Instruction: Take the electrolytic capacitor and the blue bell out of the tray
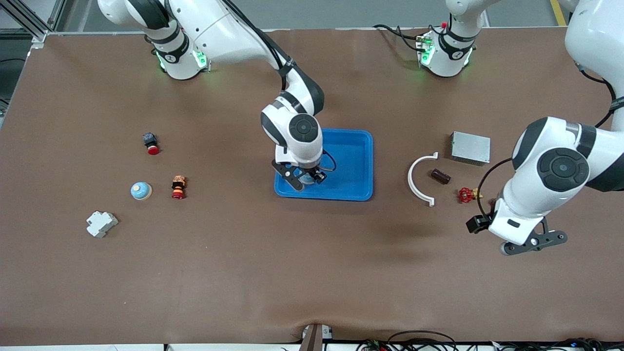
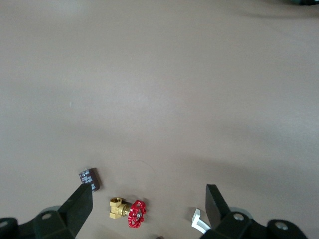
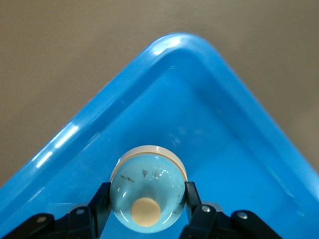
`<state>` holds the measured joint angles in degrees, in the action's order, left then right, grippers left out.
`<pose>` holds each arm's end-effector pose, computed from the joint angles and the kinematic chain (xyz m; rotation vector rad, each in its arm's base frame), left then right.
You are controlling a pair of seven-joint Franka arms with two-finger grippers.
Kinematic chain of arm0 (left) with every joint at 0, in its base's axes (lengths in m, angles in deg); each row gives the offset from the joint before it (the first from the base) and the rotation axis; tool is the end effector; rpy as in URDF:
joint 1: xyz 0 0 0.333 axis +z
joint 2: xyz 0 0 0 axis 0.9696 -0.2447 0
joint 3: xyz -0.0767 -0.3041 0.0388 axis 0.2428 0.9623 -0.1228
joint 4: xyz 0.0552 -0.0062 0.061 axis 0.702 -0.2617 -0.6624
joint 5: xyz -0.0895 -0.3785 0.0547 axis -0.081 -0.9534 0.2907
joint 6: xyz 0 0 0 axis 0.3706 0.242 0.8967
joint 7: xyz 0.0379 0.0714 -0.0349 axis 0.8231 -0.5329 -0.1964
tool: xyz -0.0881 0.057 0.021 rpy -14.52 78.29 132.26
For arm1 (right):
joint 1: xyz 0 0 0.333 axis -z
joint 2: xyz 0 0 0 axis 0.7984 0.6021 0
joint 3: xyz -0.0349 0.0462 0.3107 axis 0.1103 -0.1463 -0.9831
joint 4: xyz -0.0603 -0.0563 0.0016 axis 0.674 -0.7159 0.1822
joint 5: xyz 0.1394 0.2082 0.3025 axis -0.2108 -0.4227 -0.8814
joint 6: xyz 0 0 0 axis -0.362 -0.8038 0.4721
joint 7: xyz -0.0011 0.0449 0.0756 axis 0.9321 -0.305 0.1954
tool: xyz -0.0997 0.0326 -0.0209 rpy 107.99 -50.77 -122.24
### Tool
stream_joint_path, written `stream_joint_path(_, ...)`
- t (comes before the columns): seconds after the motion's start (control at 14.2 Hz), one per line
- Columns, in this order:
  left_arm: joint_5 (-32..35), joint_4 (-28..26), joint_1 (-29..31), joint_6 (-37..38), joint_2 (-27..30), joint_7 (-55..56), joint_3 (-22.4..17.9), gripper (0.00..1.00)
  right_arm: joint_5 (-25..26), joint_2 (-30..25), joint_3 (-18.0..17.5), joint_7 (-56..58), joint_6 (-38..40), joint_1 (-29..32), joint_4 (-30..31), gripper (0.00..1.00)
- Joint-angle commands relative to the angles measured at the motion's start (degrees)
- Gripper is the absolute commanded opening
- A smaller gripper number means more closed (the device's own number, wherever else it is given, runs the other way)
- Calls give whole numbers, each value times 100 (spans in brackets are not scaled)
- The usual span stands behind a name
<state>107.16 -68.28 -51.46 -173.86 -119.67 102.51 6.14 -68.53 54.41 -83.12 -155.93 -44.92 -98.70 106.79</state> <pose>0.6930 -0.1162 0.4113 -2.9435 -0.2589 -0.1776 0.5052 0.5110 0.2348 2.8393 -1.2026 -0.1000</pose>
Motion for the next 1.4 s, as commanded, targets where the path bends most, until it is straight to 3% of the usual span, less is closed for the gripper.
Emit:
stream_joint_path(0.0,-703,73,-1325,178,620,-147,-1402,100,75,-183,93,457,914,46,-357,0)
stream_joint_path(0.14,-1460,73,-2441,169,902,-191,-2642,100,75,-534,129,1142,1564,361,-323,0)
stream_joint_path(0.28,-2023,73,-3069,169,1157,-339,-3462,100,118,-929,138,1915,1943,791,-226,0)
stream_joint_path(0.49,-3060,-23,-3080,169,1736,-910,-3912,100,206,-1387,138,3487,2235,1581,-33,0)
stream_joint_path(0.63,-3457,-391,-3053,335,2316,-1218,-4150,100,399,-1572,138,4595,2226,2170,178,0)
stream_joint_path(0.84,-3458,-551,-2896,1010,2976,-2103,-4186,100,435,-1634,138,5809,2157,2874,318,0)
stream_joint_path(1.05,-3432,-629,-2886,1555,3556,-3186,-4493,100,435,-1661,138,6829,1780,3463,503,0)
stream_joint_path(1.33,-3458,-1157,-2886,1698,4216,-3074,-4573,100,435,-1635,138,7894,980,4088,960,0)
